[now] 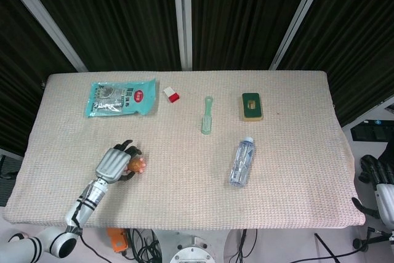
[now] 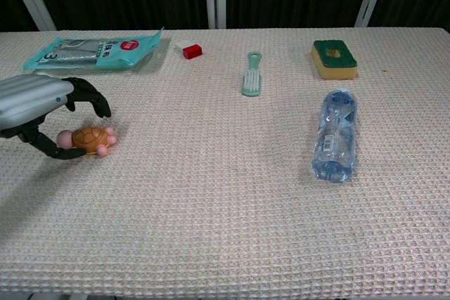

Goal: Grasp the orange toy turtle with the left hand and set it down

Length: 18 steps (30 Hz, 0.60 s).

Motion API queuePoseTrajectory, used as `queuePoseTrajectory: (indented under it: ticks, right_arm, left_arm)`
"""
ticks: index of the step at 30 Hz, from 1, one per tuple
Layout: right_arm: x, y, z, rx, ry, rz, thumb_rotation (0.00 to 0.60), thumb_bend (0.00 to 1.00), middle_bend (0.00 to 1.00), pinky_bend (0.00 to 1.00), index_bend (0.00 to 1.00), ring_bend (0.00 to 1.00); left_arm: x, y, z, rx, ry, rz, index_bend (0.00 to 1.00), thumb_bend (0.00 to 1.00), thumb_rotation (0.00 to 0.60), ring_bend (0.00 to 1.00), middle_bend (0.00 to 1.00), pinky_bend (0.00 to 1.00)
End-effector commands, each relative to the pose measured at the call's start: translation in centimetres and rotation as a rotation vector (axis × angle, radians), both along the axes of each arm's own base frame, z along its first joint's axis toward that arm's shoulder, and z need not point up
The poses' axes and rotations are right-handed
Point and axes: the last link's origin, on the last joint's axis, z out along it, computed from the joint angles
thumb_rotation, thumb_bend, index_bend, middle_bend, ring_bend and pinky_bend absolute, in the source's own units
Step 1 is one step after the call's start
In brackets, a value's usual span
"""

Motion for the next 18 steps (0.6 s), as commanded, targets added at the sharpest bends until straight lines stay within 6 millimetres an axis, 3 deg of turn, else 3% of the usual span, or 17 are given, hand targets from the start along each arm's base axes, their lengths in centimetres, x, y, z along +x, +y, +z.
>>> queuePoseTrajectory:
  ticks: [1, 4, 9, 18]
  right_arm:
    - [-0.07, 0.00, -0.01, 0.001, -0.001, -0.003, 0.600, 0.14, 0.00, 0.00, 0.00, 0.00]
    - [-0.18, 0.01, -0.02, 0.002, -0.002, -0.007, 0.600, 0.14, 0.00, 0.00, 0.00, 0.00]
    - [-0.29, 0.01, -0.03, 0.006, -0.003, -0.013, 0.600, 0.14, 0.00, 0.00, 0.00, 0.00]
    - [-0.20, 0.03, 0.03, 0.006, -0.003, -0.012, 0.600, 0.14, 0.01, 0.00, 0.00, 0.00]
  left_arm:
    - [-0.09, 0.09, -0.50, -0.010, 0.011, 0.010, 0.35, 0.23, 0.600, 0.16, 0.35, 0.34]
    - [-0.10, 0.29, -0.71, 0.005, 0.004, 0.016, 0.42, 0.25, 0.600, 0.23, 0.42, 0.38]
    - [0.08, 0.44, -0.68, 0.041, -0.010, -0.008, 0.67, 0.28, 0.600, 0.45, 0.65, 0.53]
    - [0.00, 0.44, -1.00, 0.024, -0.015, -0.002, 0.82, 0.32, 0.600, 0.61, 0.80, 0.66]
